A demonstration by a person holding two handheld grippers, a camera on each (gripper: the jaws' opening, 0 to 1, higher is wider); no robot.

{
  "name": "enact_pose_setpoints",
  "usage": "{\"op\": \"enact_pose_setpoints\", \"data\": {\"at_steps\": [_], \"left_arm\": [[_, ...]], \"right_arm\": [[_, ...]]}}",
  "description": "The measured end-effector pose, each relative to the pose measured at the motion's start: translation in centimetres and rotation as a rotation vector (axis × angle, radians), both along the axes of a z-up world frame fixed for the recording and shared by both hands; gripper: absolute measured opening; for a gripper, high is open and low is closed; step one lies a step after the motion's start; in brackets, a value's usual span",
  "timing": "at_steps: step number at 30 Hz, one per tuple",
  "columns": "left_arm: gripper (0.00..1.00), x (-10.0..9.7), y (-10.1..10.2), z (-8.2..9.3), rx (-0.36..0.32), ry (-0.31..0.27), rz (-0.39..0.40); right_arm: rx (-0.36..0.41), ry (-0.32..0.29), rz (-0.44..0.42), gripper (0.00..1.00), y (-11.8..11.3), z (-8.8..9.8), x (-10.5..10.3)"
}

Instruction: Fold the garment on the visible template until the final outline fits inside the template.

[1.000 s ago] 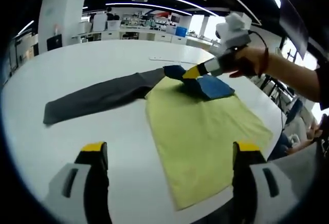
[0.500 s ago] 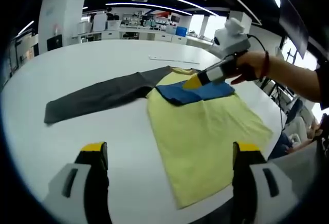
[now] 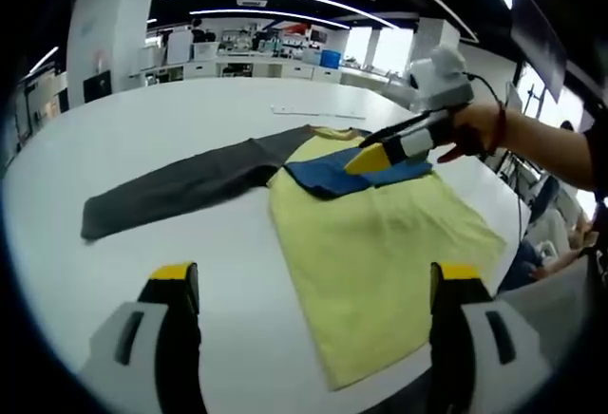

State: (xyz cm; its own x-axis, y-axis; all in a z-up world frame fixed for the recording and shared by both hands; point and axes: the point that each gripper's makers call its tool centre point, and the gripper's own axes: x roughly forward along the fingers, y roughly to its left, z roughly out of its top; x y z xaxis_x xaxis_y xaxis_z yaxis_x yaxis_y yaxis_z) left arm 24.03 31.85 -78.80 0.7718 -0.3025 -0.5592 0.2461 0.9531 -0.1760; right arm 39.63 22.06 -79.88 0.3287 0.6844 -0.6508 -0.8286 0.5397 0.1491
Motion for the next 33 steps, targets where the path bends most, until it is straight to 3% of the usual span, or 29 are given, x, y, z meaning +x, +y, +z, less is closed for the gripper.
{"op": "enact_pose_setpoints", "data": {"at_steps": [8, 11, 15, 19, 24, 33], "left_arm": [[0.99, 0.1, 0.0, 0.2, 0.012, -0.004, -0.009], [0.99, 0.0, -0.1, 0.3, 0.017, -0.003, -0.015], [0.99, 0.1, -0.1, 0.4, 0.018, -0.005, -0.013], [0.99, 0.2, -0.1, 0.5, 0.025, -0.008, -0.012], [0.99, 0.4, -0.2, 0.7, 0.021, -0.015, -0.013], [0.99, 1.0, -0.9, 1.6, 0.015, -0.038, -0.023]], "right_arm": [[-0.019, -0.068, -0.017, 0.96, -3.6, 1.0, 0.1], [-0.009, -0.075, -0.044, 0.97, -5.4, 1.1, 0.6], [-0.063, -0.119, -0.067, 0.97, -8.2, 1.1, 1.2], [-0.039, -0.102, -0.094, 0.97, -10.1, 1.6, 1.5], [-0.065, -0.123, -0.13, 0.93, -13.2, 1.8, 2.3], [-0.084, -0.162, -0.162, 0.73, -16.6, 2.4, 1.9]]}}
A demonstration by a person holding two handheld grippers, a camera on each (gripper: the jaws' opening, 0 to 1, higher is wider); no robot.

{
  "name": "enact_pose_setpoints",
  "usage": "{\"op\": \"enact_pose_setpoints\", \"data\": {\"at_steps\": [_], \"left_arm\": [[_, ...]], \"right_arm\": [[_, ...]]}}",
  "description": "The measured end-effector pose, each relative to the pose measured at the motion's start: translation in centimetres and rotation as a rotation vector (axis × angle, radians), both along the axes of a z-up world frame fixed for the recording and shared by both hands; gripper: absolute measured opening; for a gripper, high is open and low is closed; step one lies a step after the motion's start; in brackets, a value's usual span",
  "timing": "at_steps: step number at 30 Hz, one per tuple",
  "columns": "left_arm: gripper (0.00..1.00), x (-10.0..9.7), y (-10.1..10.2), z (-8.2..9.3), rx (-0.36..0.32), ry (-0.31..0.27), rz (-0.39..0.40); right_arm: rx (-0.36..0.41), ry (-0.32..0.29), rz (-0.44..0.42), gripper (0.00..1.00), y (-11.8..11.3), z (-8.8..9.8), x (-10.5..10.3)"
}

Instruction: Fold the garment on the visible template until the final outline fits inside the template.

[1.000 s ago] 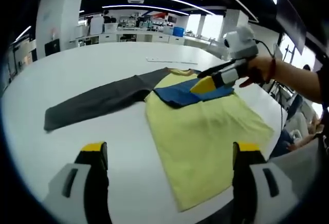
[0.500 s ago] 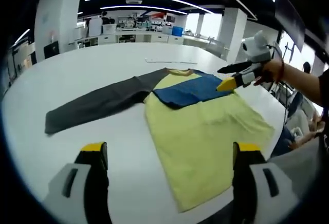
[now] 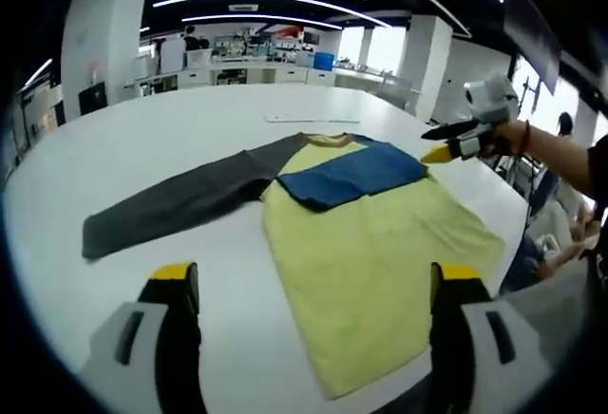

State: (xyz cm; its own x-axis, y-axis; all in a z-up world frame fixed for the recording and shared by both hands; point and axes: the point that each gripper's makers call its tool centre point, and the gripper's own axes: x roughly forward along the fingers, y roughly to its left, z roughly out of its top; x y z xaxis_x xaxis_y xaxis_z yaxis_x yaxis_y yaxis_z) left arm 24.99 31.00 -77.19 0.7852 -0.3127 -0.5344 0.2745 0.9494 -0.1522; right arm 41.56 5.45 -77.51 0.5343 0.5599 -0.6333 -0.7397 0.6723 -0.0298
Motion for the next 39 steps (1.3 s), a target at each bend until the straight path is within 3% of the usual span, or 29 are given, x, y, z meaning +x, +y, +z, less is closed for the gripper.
{"op": "enact_pose_setpoints", "data": {"at_steps": [3, 11, 14, 20, 24, 33, 34, 36, 39], "left_arm": [[0.99, 0.3, -0.3, 0.4, -0.028, -0.016, 0.005], [0.99, 0.4, -0.2, 0.5, -0.031, -0.021, 0.015], [0.99, 0.4, 0.0, 0.9, -0.08, -0.035, 0.043], [0.99, 0.1, 0.0, 0.7, -0.062, -0.029, 0.042], [0.99, 0.1, 0.1, 0.8, -0.066, -0.027, 0.05], [0.98, -0.2, 0.5, 0.2, -0.077, 0.0, 0.06], [0.98, -0.3, 0.6, 0.1, -0.082, 0.008, 0.065], [0.98, -0.2, 0.6, 0.2, -0.088, 0.008, 0.069], [0.98, -0.3, 0.9, 0.2, -0.093, 0.004, 0.076]], "right_arm": [[-0.01, -0.009, 0.002, 0.69, -0.8, -0.1, 0.0], [-0.072, -0.026, 0.015, 0.45, -3.5, -0.9, 0.4], [-0.084, -0.016, 0.018, 0.38, -4.4, -1.9, 0.5], [-0.148, 0.001, 0.035, 0.3, -5.8, -3.9, 0.5], [-0.183, -0.009, 0.047, 0.2, -6.0, -4.7, 0.7], [-0.24, -0.04, 0.078, 0.13, -5.8, -5.4, 1.8], [-0.235, -0.036, 0.077, 0.13, -5.7, -5.2, 1.6], [-0.152, 0.01, 0.046, 0.12, -5.0, -5.0, 1.3], [-0.215, -0.02, 0.06, 0.09, -5.6, -5.2, 1.8]]}}
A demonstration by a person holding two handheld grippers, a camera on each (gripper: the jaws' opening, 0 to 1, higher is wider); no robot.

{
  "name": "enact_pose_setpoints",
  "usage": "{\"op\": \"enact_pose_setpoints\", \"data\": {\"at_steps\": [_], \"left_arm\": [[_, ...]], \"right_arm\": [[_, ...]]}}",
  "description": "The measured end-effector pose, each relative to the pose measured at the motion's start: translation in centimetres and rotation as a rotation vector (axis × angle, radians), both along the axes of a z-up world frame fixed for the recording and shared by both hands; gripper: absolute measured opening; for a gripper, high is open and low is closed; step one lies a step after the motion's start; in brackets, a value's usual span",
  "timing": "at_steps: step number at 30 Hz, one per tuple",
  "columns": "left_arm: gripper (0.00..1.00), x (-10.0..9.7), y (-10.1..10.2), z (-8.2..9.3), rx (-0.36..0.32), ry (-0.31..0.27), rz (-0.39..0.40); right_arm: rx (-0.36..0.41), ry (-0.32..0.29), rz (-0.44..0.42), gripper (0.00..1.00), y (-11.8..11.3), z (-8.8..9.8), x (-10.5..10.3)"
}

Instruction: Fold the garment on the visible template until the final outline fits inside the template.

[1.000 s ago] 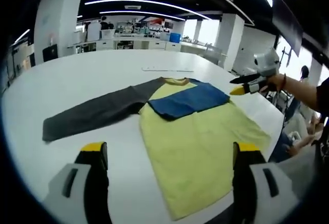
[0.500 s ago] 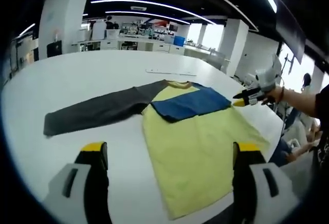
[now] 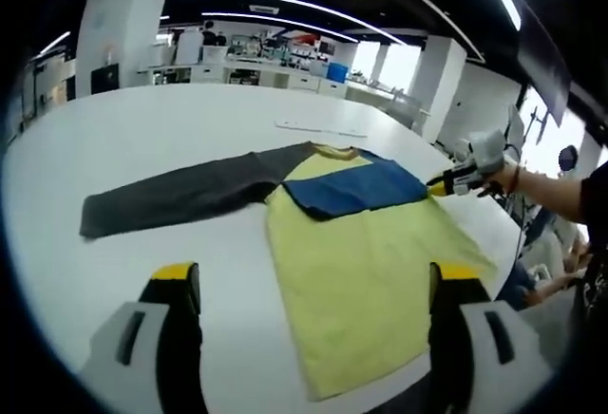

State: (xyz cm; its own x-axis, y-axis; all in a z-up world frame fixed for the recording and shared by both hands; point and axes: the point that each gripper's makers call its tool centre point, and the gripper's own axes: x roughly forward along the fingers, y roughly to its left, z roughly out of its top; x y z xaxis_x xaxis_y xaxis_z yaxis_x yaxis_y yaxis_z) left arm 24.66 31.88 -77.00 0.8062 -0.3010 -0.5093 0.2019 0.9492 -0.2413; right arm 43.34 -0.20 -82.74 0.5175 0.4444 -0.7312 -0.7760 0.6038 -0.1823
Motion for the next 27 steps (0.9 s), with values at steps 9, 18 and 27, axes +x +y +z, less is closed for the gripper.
{"op": "enact_pose_setpoints", "data": {"at_steps": [9, 18, 27], "left_arm": [[0.97, -0.3, 0.4, -0.3, -0.007, 0.016, 0.015], [0.97, -0.3, 0.4, -0.7, -0.007, 0.029, 0.013], [0.96, -0.4, 0.6, -0.7, -0.001, 0.033, 0.013]], "right_arm": [[-0.001, -0.016, 0.005, 0.0, 0.2, 0.3, -0.4], [-0.016, 0.009, -0.035, 0.0, -1.2, -0.9, -1.0], [0.023, 0.048, -0.123, 0.11, -1.3, -0.6, -1.3]]}}
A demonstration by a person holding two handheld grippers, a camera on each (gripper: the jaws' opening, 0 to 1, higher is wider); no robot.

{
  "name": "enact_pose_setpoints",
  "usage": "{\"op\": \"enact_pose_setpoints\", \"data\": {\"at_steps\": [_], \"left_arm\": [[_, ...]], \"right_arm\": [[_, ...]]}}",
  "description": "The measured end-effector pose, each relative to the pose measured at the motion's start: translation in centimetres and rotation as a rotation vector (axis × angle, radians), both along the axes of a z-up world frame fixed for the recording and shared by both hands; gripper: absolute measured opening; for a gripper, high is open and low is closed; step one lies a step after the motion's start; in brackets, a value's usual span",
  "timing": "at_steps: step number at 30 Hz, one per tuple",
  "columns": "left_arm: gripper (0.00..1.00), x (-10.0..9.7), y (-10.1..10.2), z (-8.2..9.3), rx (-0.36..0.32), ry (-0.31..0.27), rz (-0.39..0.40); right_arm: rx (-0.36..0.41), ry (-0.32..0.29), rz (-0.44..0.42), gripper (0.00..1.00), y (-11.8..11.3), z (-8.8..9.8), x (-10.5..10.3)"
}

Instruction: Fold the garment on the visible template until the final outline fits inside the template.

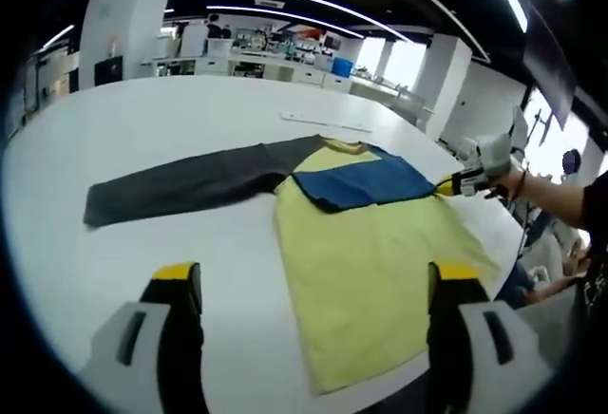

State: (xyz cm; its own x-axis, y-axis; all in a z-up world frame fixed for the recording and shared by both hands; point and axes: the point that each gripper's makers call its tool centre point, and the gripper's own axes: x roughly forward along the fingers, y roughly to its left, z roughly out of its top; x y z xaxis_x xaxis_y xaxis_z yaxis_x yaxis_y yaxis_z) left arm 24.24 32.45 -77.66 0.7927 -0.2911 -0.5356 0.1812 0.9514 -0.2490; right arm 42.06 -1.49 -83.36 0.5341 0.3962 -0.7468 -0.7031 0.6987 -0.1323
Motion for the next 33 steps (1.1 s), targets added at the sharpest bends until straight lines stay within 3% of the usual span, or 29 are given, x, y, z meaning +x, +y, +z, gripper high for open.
{"op": "enact_pose_setpoints", "data": {"at_steps": [2, 4, 8, 10, 13, 24, 33], "left_arm": [[0.96, 0.0, 0.0, 0.0, -0.001, -0.001, 0.001], [0.96, 0.0, 0.0, 0.0, 0.003, 0.0, 0.001], [0.97, 0.0, 0.0, 0.2, 0.013, -0.008, 0.005], [0.96, 0.1, 0.1, 0.2, 0.02, -0.011, 0.001], [0.97, 0.2, 0.1, 0.3, 0.022, -0.019, 0.001], [0.96, 0.2, 1.6, 0.7, 0.05, -0.028, 0.024], [0.96, 0.1, 2.2, 0.6, 0.072, -0.026, 0.027]], "right_arm": [[0.012, 0.001, -0.023, 0.11, -0.1, 0.0, 0.0], [0.075, 0.015, -0.092, 0.08, -0.3, -0.4, 0.5], [0.113, 0.031, -0.233, 0.07, -1.2, -0.5, 0.7], [0.132, 0.005, -0.275, 0.07, -1.2, -0.5, 0.6], [0.182, 0.033, -0.303, 0.03, -0.3, -1.0, -0.1], [0.177, 0.004, -0.384, 0.0, -0.9, -1.0, 0.0], [0.164, 0.021, -0.339, 0.0, -1.5, -1.0, 0.3]]}}
